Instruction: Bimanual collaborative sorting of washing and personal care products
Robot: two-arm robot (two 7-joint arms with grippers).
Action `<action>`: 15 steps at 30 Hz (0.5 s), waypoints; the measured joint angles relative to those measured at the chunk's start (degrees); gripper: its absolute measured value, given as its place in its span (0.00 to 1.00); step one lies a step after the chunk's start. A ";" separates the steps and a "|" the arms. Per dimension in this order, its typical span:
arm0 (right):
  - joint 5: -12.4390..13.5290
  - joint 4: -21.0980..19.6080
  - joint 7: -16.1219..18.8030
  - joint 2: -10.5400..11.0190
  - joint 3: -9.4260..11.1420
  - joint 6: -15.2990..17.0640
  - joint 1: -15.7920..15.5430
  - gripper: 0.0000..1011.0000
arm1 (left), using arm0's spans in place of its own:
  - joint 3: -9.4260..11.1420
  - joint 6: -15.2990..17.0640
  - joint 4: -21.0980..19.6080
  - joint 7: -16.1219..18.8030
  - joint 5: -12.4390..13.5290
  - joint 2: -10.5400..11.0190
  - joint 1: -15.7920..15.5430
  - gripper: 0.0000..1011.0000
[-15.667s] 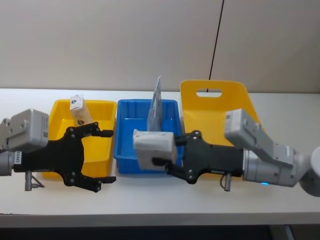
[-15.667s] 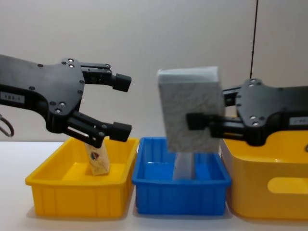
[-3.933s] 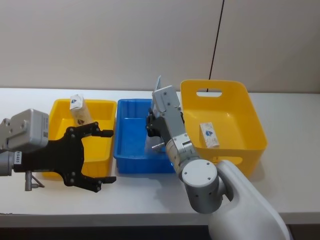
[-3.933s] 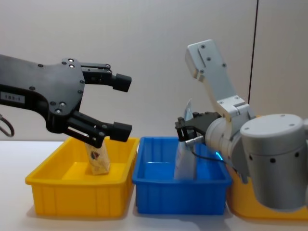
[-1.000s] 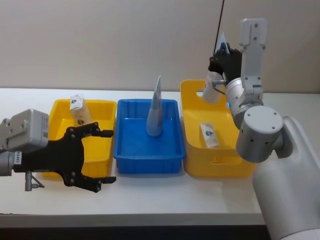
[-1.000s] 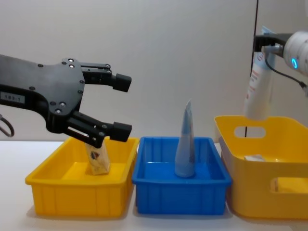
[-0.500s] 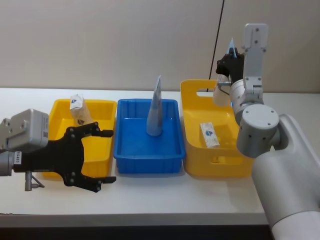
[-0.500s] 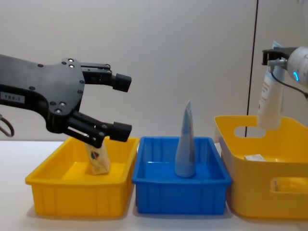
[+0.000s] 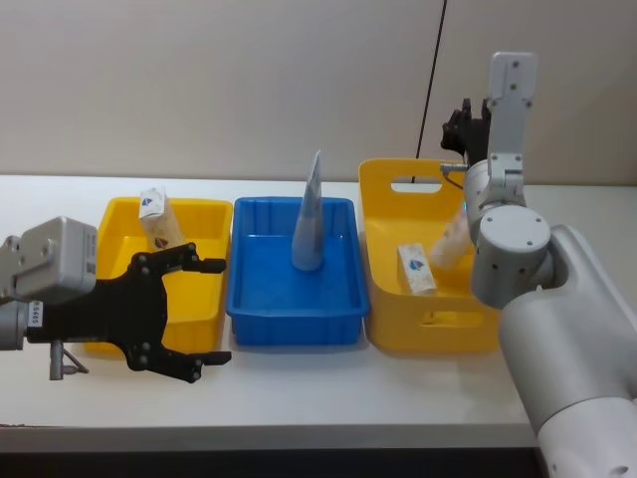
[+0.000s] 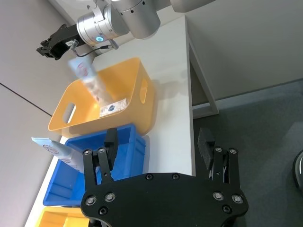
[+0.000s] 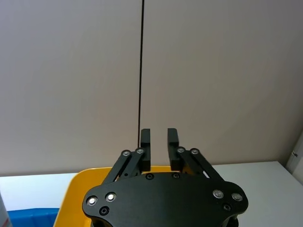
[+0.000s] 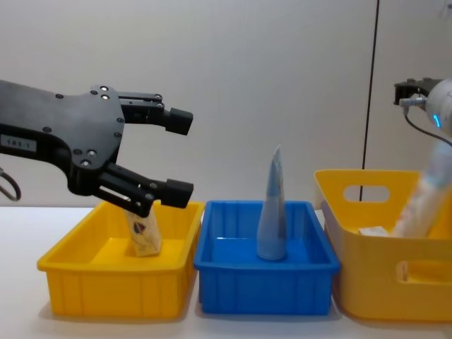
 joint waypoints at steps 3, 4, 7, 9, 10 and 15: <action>-0.14 1.02 -0.37 -0.07 0.30 -0.43 0.47 0.26 | 0.00 0.00 0.00 0.00 0.00 0.00 0.00 0.99; -0.20 1.21 -0.46 -0.09 0.34 -0.52 0.54 0.29 | 0.00 0.00 0.00 0.00 0.00 0.00 0.00 0.99; -0.37 1.66 -0.59 -0.16 0.52 -0.76 0.67 0.40 | 0.00 0.00 0.00 0.00 0.00 0.00 0.00 0.99; -0.43 1.67 -0.60 -0.19 0.57 -0.81 0.67 0.48 | 0.00 0.00 0.00 0.00 0.00 0.00 0.00 0.99; -0.46 1.56 -0.58 -0.22 0.63 -0.83 0.59 0.49 | 0.00 0.00 0.00 0.00 0.00 0.00 0.00 0.99; -0.49 -0.06 0.27 -0.28 0.67 -0.59 -0.41 0.64 | 0.00 0.00 0.00 0.00 0.00 0.00 0.00 0.99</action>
